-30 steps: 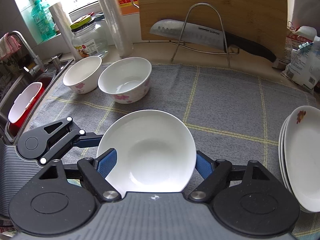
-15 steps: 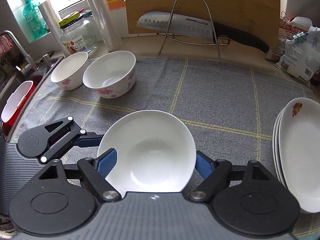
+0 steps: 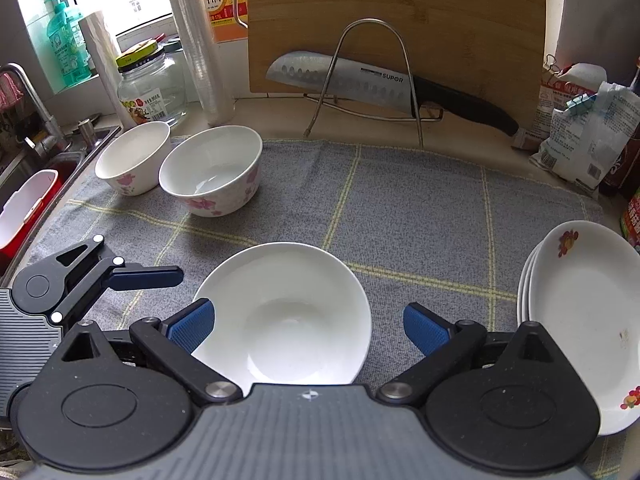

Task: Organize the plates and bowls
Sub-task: 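Lift the white bowl with the right gripper toward the pink-flower bowl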

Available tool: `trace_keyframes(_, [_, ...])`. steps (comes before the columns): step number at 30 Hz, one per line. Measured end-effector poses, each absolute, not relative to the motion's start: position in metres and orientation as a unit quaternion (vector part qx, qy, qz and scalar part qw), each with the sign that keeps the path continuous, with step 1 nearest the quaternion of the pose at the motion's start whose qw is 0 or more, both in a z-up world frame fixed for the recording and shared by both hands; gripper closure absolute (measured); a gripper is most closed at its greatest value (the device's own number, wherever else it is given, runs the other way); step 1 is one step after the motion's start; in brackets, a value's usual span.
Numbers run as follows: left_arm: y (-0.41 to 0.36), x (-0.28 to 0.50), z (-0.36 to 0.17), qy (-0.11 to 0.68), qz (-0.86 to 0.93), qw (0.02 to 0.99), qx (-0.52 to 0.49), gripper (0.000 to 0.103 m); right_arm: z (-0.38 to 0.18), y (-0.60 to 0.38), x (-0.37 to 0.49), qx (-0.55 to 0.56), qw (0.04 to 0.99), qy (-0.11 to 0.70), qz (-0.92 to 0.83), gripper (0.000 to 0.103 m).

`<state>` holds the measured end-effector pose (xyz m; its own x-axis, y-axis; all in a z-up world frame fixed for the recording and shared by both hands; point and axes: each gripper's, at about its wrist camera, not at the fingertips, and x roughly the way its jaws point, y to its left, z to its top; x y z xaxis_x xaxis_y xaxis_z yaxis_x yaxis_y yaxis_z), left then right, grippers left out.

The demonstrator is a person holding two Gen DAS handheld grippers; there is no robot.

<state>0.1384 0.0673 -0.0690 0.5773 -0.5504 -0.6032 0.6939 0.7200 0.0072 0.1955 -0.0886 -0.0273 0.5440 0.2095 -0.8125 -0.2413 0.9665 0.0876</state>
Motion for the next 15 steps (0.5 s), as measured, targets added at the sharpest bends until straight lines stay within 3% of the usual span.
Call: trace_keyframes(15, [0.127, 0.143, -0.066, 0.313, -0.233, 0.916, 0.090, 0.001, -0.018, -0.049, 0.196, -0.078, 0.880, 0.439, 0.163, 0.000])
